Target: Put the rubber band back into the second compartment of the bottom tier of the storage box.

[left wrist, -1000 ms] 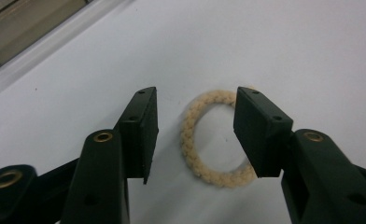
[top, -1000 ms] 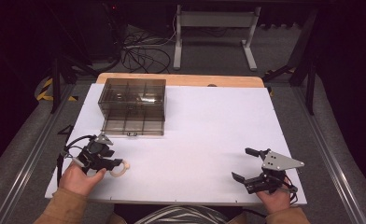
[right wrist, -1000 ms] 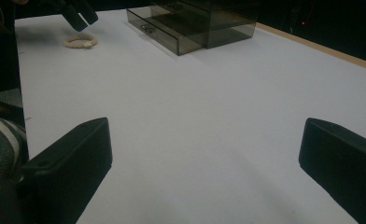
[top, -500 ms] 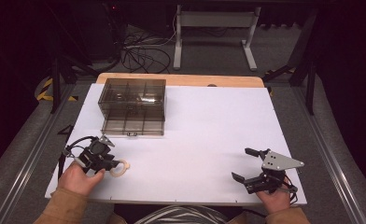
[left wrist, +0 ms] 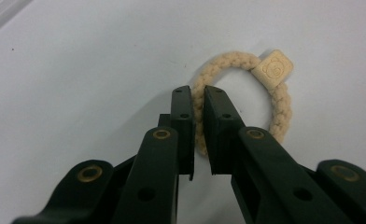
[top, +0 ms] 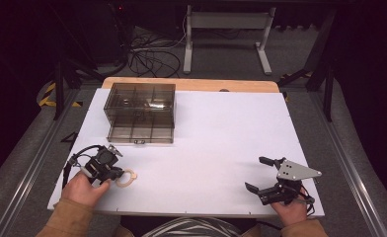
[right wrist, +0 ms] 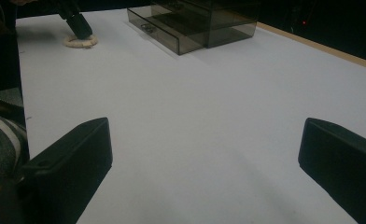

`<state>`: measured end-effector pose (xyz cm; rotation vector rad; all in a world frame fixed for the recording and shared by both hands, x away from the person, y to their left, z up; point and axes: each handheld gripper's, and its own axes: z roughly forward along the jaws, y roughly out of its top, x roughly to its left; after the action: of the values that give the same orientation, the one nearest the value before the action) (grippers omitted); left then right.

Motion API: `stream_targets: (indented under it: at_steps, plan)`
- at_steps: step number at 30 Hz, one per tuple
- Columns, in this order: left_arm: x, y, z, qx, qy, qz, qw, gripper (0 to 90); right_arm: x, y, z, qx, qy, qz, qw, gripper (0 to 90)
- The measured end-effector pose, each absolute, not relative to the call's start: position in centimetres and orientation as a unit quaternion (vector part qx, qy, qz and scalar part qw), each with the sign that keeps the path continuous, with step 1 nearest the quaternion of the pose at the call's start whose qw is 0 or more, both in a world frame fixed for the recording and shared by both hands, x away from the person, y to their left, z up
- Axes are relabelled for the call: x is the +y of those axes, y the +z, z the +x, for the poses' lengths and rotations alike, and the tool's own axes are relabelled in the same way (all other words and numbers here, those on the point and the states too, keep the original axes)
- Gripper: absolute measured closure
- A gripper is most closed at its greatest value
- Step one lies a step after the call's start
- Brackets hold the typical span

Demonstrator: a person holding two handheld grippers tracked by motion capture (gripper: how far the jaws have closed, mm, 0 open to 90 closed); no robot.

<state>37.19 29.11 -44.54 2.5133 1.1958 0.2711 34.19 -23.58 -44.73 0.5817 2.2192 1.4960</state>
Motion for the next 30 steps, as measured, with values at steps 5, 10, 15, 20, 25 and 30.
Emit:
stream_targets:
  at_steps: [5,10,15,20,25,30]
  plan:
    - [29.1,-44.5,37.2,0.424,0.096,0.884,0.171,84.1,-23.6,-44.7,34.2,0.794,0.534,0.208,0.201,3.5]
    - [29.1,-44.5,37.2,0.426,0.097,0.883,0.172,84.5,-23.6,-44.7,34.2,0.795,0.533,0.207,0.202,3.6]
    - [29.1,-44.5,37.1,0.428,0.096,0.881,0.176,84.6,-23.6,-44.7,34.2,0.795,0.534,0.208,0.201,3.6]
    - [29.4,-44.2,37.1,0.430,0.103,0.878,0.185,84.7,-23.6,-44.7,34.2,0.795,0.534,0.207,0.201,3.6]
    - [29.5,-43.8,36.8,0.430,0.108,0.873,0.204,84.7,-23.6,-44.7,34.2,0.795,0.533,0.208,0.202,3.6]
    - [29.7,-43.3,36.5,0.429,0.122,0.867,0.223,84.8,-23.6,-44.7,34.2,0.795,0.534,0.206,0.203,3.6]
